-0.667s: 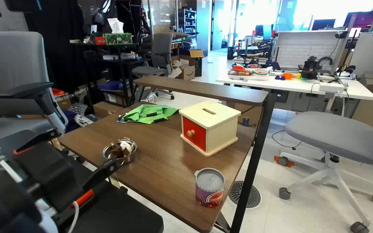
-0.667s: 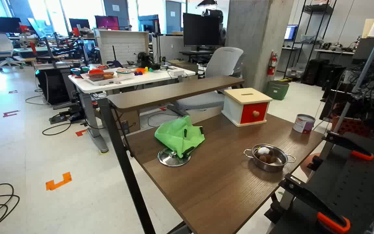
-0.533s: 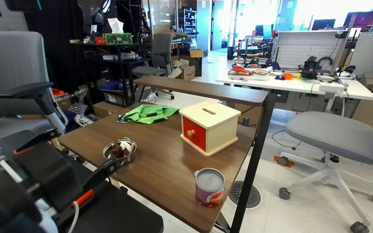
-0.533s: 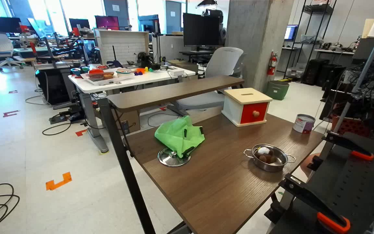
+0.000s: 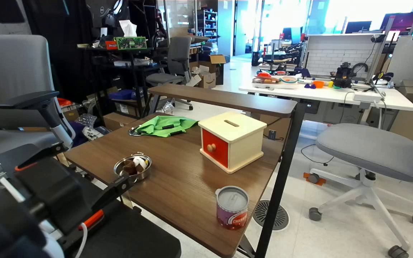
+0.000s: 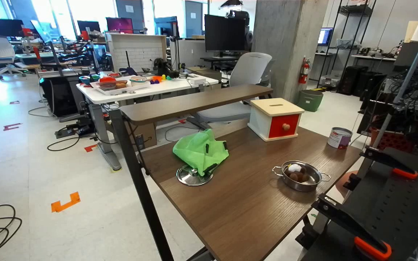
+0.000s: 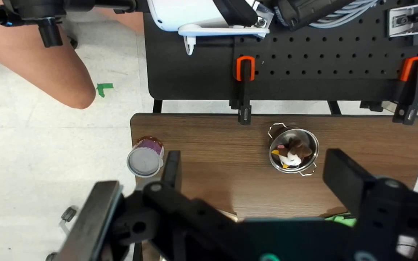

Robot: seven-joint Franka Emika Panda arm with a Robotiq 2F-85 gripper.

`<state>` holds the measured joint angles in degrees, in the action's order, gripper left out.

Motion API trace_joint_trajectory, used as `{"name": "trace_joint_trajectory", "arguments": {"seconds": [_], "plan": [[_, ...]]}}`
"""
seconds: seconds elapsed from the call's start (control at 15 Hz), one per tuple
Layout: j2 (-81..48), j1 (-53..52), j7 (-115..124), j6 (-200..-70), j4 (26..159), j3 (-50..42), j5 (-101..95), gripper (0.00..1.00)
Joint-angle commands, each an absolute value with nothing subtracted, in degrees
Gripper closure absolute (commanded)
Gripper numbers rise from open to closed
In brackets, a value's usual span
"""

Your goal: Move the tin to the left

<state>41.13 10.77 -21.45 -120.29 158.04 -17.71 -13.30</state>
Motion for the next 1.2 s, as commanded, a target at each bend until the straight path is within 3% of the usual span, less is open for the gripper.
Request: {"name": "trace_joint_trajectory", "arguments": {"seconds": [0.0,1.13], "plan": [[35.68,10.46,-20.55,-123.75,155.75,-17.93,-12.07,0.00],[-4.32,12.88,-18.99,-137.09,137.42,-17.51,-3.20,0.00]]}}
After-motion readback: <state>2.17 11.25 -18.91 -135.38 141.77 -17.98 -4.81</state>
